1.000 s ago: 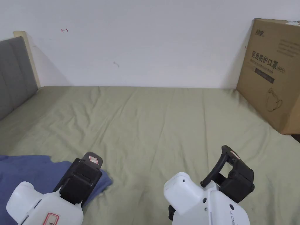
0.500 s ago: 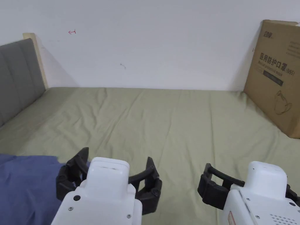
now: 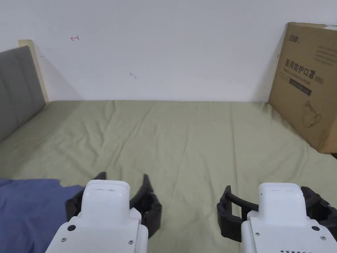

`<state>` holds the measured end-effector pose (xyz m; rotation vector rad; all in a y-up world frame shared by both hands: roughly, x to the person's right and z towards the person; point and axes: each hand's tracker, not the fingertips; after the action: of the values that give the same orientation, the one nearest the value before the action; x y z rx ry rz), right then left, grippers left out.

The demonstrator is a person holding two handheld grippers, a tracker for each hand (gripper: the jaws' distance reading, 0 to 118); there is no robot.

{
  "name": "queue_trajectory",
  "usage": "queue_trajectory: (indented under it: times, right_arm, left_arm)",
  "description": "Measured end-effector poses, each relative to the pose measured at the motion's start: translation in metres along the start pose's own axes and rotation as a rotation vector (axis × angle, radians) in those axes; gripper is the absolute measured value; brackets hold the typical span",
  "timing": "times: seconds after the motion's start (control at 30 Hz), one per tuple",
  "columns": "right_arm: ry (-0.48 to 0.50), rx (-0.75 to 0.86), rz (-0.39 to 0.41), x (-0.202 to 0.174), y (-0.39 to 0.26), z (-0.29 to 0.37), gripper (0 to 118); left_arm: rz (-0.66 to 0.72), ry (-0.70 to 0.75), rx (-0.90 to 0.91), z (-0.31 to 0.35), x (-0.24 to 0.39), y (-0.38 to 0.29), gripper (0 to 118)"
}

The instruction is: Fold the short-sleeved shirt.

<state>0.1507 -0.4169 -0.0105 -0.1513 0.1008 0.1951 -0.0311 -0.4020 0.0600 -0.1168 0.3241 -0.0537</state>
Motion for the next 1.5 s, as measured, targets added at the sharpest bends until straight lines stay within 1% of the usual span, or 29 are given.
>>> queue_trajectory:
  times: [0.03, 0.07, 0.1, 0.17, 0.23, 0.33, 0.37, 0.4, 0.47, 0.57, 0.67, 0.77, 0.87, 0.93, 1.0, 1.03, 1.17, 1.23, 1.3, 1.4, 1.47, 1.5]
  right_arm:
    - [0.010, 0.009, -0.008, 0.000, 0.003, 0.002, 61]
    - [0.016, 0.017, -0.015, 0.001, 0.005, 0.003, 18]
    - [-0.006, 0.012, -0.041, 0.002, 0.008, 0.001, 5]
    - [0.041, -0.014, -0.082, 0.007, 0.009, -0.001, 5]
    - [0.029, -0.025, -0.067, 0.007, 0.009, -0.001, 2]
    - [0.025, -0.015, -0.062, 0.009, 0.008, 0.000, 1]
    - [0.038, -0.022, -0.074, 0.010, 0.010, 0.000, 1]
    - [0.080, -0.036, -0.099, 0.010, 0.011, 0.000, 1]
    - [0.107, -0.045, -0.140, 0.009, 0.012, 0.000, 1]
    - [0.206, -0.046, -0.172, -0.002, 0.022, 0.002, 1]
    - [0.320, -0.042, -0.191, -0.025, 0.034, 0.002, 1]
    - [0.467, -0.030, -0.192, -0.058, 0.043, 0.007, 1]
    - [0.604, -0.029, -0.175, -0.096, 0.050, 0.012, 1]
    - [0.709, -0.039, -0.183, -0.117, 0.052, 0.016, 1]
    - [0.776, -0.063, -0.199, -0.132, 0.055, 0.019, 1]
    - [0.801, -0.070, -0.192, -0.138, 0.056, 0.021, 1]
    - [0.803, -0.047, -0.129, -0.152, 0.053, 0.027, 1]
    - [0.809, -0.055, -0.118, -0.154, 0.048, 0.027, 1]
    - [0.806, -0.087, -0.108, -0.156, 0.044, 0.023, 1]
    - [0.787, -0.115, -0.091, -0.156, 0.036, 0.016, 1]
    - [0.772, -0.144, -0.091, -0.154, 0.030, 0.011, 1]
    - [0.769, -0.163, -0.092, -0.153, 0.027, 0.007, 1]
  left_arm:
    - [0.008, 0.008, 0.000, 0.000, 0.001, 0.001, 5]
    - [0.019, 0.008, -0.006, 0.000, 0.000, 0.002, 5]
    - [0.035, 0.010, -0.014, 0.000, -0.002, 0.002, 1]
    - [0.056, -0.012, -0.033, 0.001, -0.005, 0.002, 0]
    - [0.068, 0.010, -0.025, 0.002, -0.005, 0.002, 0]
    - [0.077, 0.031, -0.026, 0.003, -0.011, 0.005, 0]
    - [0.077, 0.031, -0.026, 0.003, -0.013, 0.005, 0]
    - [0.079, 0.034, -0.023, 0.003, -0.015, 0.006, 0]
    - [0.077, 0.046, -0.034, 0.004, -0.017, 0.007, 0]
    - [0.057, 0.074, -0.041, 0.007, -0.028, 0.010, 0]
    - [0.063, 0.162, -0.033, 0.017, -0.051, 0.013, 0]
    - [0.069, 0.284, -0.039, 0.028, -0.082, 0.016, 0]
    - [0.017, 0.430, -0.043, 0.043, -0.111, 0.017, 0]
    - [0.016, 0.528, -0.051, 0.054, -0.132, 0.016, 0]
    - [0.049, 0.575, -0.059, 0.064, -0.148, 0.016, 0]
    - [0.059, 0.595, -0.063, 0.068, -0.155, 0.015, 0]
    - [0.048, 0.637, -0.094, 0.072, -0.170, 0.010, 0]
    - [0.043, 0.638, -0.120, 0.068, -0.174, 0.006, 0]
    - [0.053, 0.623, -0.159, 0.060, -0.176, -0.001, 0]
    - [0.068, 0.562, -0.224, 0.044, -0.179, -0.015, 0]
    - [0.103, 0.537, -0.306, 0.025, -0.182, -0.031, 0]
    - [0.126, 0.520, -0.311, 0.014, -0.184, -0.043, 0]
